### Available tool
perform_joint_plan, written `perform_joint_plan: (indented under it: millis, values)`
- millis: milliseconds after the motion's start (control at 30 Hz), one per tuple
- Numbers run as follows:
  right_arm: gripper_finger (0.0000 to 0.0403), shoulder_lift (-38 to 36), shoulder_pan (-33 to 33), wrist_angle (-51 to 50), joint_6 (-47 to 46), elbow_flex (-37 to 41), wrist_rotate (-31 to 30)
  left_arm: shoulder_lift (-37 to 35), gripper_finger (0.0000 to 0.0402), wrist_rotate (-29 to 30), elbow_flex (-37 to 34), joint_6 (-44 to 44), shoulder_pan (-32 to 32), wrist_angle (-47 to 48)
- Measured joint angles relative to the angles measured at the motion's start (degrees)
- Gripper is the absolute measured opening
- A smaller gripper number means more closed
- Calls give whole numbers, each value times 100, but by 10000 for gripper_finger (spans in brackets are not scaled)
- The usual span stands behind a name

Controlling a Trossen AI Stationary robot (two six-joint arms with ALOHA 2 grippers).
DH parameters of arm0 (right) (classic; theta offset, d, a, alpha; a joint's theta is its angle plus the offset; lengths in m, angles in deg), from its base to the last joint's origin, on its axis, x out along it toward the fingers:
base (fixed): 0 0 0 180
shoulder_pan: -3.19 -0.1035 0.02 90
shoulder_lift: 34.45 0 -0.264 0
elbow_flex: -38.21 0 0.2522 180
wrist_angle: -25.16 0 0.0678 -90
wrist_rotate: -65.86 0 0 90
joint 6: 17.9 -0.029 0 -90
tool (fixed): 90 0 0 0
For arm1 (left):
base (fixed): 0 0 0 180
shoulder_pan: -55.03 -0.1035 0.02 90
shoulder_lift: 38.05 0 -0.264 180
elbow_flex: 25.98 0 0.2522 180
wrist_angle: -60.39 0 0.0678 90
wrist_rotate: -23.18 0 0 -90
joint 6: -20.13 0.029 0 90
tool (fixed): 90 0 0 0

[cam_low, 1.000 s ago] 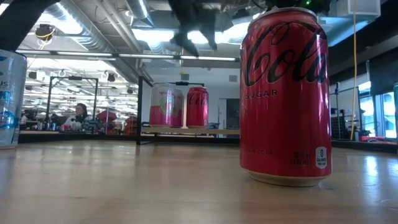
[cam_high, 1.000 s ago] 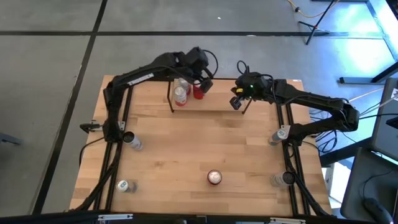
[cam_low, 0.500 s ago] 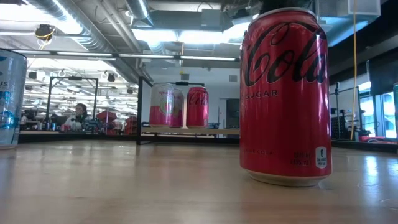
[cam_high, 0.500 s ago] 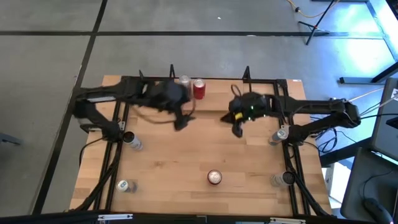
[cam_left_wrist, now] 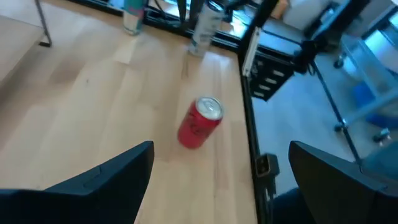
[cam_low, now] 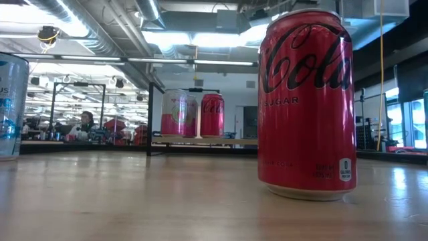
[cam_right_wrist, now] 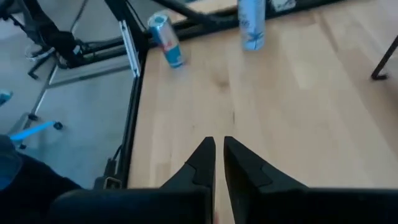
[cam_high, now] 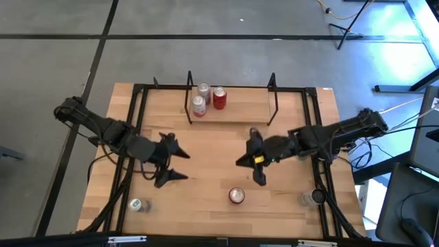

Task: Place canned beverage on shelf
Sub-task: Put the red soda can on the shelf aligned with the other red soda can

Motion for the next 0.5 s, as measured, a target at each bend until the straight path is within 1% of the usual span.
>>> perform_joint_plan:
  millis: [100,200,267,400,500]
  values:
    - [24,403,-312,-528,-159,-669,-247,0,360,-31,-81,171,154,52]
    - [24,723,-633,-1118,-316,-1269,-406,2,360,-112,-84,87,264,7]
    - [24,878,-797,-1378,-473,-1540,-388,2,360,-162,-84,-18,303,-56]
    - [24,982,-1034,-1329,-814,-1693,-343,4,360,-149,-84,-21,322,-137]
    - [24,989,-1062,-1365,-1142,-1696,-542,2,360,-164,-84,-21,323,-166]
